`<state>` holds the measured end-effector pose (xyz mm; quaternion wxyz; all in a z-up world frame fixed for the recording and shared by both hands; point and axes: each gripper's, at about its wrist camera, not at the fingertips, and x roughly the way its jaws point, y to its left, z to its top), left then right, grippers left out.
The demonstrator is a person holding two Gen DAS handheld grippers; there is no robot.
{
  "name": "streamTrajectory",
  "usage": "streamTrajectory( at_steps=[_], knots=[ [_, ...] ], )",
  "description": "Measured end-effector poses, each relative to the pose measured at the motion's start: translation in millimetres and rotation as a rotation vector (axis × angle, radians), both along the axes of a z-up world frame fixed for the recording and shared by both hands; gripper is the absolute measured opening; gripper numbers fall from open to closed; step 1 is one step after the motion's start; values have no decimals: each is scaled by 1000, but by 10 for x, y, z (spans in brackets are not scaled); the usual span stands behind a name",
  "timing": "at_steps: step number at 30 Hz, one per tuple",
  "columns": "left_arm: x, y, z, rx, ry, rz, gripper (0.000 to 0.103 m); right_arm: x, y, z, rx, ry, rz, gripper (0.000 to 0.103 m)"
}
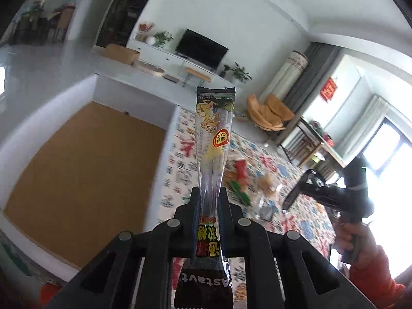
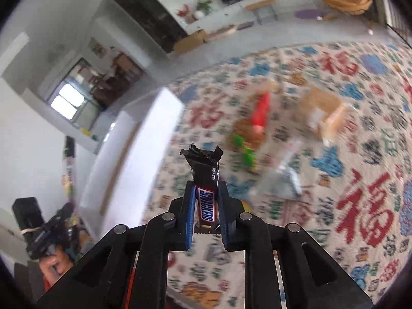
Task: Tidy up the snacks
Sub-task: 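Carry both snacks over the box and open both tools to drop them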
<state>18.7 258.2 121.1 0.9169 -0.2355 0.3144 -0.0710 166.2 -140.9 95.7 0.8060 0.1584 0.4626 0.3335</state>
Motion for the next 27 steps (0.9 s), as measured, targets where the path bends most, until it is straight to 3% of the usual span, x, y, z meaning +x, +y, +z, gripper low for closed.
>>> streamTrajectory(
  at_steps=[3,7,15,17,18,19,21,24,27],
  knots=[
    [-41,373,2,20,32,90,12,-71,692,402,62,-65,115,17],
    [-169,569,-61,57,59,129,12,-110,1376,635,92,-89,213,17],
    [-265,718,-129,92,71,171,12,-253,2217,662,165,-21,371,17],
    [-220,785,-167,160,97,224,16,-286,2504,601,151,-7,397,18],
    [-158,824,-199,220,122,267,29,-307,2654,561,138,-1,411,21],
    [-94,859,-233,268,149,308,58,-313,2761,531,117,-2,401,23],
    [-59,957,-301,310,163,368,78,-315,2797,519,86,-42,351,56],
    [-92,927,-398,304,151,349,78,-338,2490,569,77,-166,275,66],
    [-20,656,-494,323,144,291,78,-294,2004,432,-24,-267,177,71]
  ],
)
